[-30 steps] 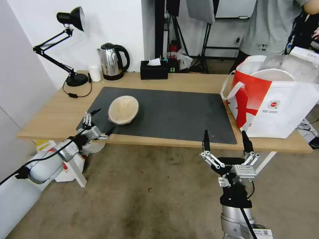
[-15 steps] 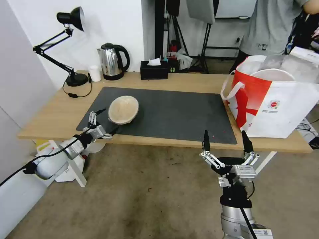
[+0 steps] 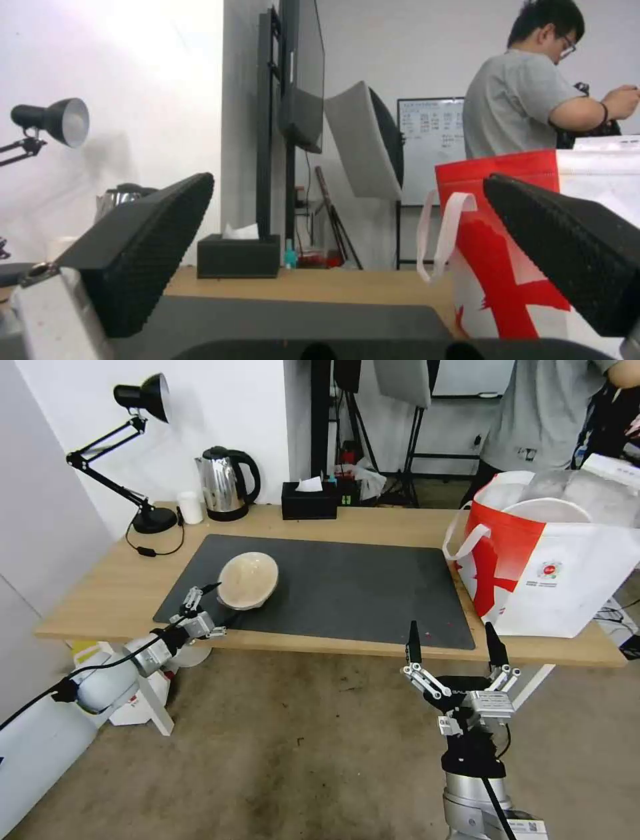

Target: Pick up the trash from the table and place it into the takeout bag.

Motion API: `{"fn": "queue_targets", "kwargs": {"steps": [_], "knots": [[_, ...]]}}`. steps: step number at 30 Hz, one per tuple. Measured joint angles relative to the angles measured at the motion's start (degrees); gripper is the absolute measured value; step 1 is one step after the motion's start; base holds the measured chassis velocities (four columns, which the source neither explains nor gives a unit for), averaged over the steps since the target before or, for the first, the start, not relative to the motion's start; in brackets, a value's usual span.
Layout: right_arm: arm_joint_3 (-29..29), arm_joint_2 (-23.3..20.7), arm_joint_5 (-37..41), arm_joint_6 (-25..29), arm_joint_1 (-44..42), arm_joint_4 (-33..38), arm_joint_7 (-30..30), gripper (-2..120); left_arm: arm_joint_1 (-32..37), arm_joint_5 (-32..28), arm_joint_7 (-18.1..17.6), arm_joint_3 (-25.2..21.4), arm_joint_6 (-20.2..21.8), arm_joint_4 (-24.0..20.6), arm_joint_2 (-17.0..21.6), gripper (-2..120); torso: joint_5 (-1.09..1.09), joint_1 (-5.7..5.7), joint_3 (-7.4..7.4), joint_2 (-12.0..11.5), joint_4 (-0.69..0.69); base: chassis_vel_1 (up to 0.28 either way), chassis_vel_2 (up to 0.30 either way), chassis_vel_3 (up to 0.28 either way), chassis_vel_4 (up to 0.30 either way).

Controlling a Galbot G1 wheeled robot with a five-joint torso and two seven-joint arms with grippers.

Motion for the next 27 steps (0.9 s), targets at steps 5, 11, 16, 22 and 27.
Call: {"fn": "queue_targets", "kwargs": {"steps": [5,11,16,22,27], "knots": [[0.00,0.00,0.00,0.00,0.00,0.00,0.00,100,-0.15,0.00,0.00,0.18,0.00,0.10,-0.10,55,0.00,0.00,0.00,0.00,0.00,0.000,0.000,0.000,0.000],[0.00,0.00,0.00,0.00,0.00,0.00,0.00,100,-0.38,0.00,0.00,0.39,-0.01,0.23,-0.19,25,0.00,0.00,0.00,0.00,0.00,0.000,0.000,0.000,0.000],[0.00,0.00,0.00,0.00,0.00,0.00,0.00,100,-0.69,-0.01,0.01,0.64,-0.04,0.40,-0.33,11,0.00,0.00,0.00,0.00,0.00,0.000,0.000,0.000,0.000],[0.00,0.00,0.00,0.00,0.00,0.00,0.00,100,-0.68,-0.06,0.07,0.56,-0.13,0.29,-0.26,0,0.00,0.00,0.00,0.00,0.00,0.000,0.000,0.000,0.000],[0.00,0.00,0.00,0.00,0.00,0.00,0.00,100,-0.14,-0.11,0.26,-0.18,-0.27,-0.13,-0.12,0,0.00,0.00,0.00,0.00,0.00,0.000,0.000,0.000,0.000]]}}
